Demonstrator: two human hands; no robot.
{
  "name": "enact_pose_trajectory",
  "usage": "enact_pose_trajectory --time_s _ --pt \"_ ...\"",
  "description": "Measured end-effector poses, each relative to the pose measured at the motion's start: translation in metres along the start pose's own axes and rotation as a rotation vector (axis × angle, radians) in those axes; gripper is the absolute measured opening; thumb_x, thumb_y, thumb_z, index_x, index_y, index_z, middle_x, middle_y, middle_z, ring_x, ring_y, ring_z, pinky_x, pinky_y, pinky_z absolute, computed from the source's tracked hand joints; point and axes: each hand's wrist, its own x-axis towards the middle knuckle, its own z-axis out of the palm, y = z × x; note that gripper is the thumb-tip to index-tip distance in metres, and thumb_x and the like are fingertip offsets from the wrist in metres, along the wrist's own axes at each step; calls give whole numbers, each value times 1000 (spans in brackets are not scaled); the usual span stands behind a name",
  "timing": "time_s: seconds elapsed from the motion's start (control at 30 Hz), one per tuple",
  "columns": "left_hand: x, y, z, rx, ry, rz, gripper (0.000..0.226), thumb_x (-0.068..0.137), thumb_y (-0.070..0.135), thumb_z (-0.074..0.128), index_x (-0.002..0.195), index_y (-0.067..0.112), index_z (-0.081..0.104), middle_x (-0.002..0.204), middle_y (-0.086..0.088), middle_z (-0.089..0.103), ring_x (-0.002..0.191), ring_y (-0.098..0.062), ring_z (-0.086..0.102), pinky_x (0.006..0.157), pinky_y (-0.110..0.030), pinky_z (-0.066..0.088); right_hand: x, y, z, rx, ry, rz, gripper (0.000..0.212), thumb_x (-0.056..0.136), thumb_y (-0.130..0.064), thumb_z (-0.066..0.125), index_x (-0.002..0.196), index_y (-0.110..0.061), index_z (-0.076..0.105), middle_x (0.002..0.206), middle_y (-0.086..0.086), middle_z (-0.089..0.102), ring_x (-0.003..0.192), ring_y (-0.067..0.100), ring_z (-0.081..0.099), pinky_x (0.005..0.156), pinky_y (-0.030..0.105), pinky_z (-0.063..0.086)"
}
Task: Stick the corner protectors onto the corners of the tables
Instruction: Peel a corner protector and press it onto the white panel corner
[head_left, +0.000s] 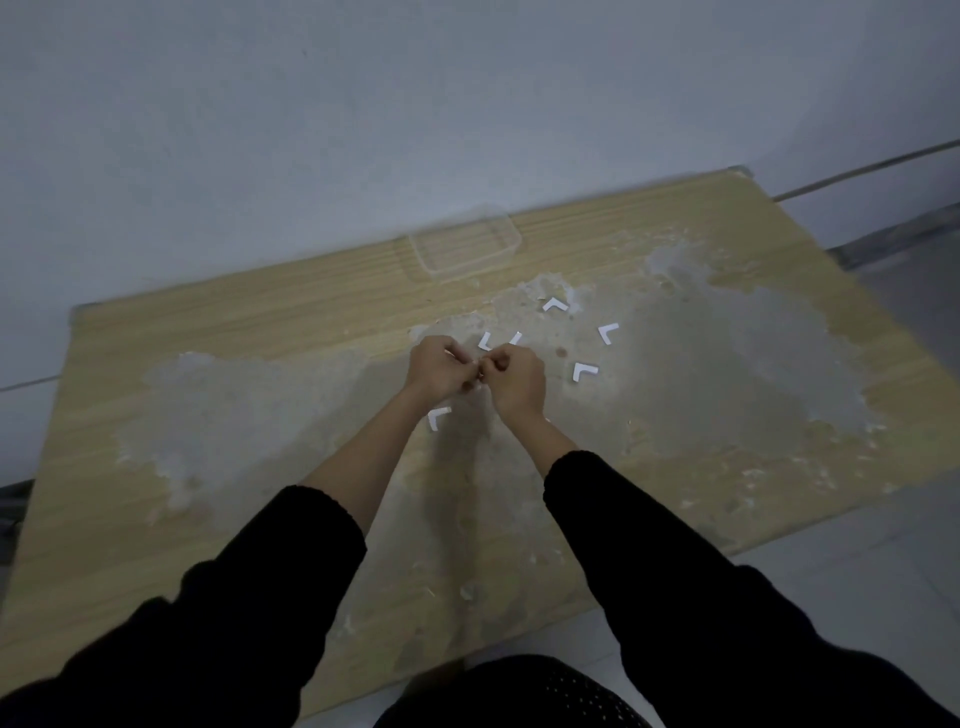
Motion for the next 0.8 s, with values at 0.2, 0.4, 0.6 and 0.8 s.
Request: enact_pose_trajectory --time_s 0.2,0.4,0.6,0.8 --pt "-3 -8 -22 -168 -78 -173 16 83 -1 65 69 5 61 72 -12 63 57 -17 63 51 -22 58 7 4 8 130 -28 140 14 83 -10 62 85 -2 73 91 20 73 91 33 69 81 46 57" --pt "-10 -20 -39 -233 -83 -204 10 82 -5 65 82 5 60 82 -16 68 60 -23 66 50 -26 59 5 9 1 -37 -50 177 18 85 -8 56 71 -9 68 80 14 67 91 32 67 65 30 45" --pt "-18 -27 -58 -294 -91 -169 8 85 0 61 90 5 65 81 -15 65 62 -21 64 60 -25 59 6 15 3 -174 -62 138 22 90 -7 54 97 -7 74 107 11 72 102 28 65 81 31 51" --pt "-34 -33 -78 -290 -45 -134 8 83 -5 61 83 2 65 73 -17 64 54 -20 64 62 -29 58 -4 6 9 -228 -66 48 34 93 -14 50 126 -14 60 123 10 65 115 27 59 93 36 49"
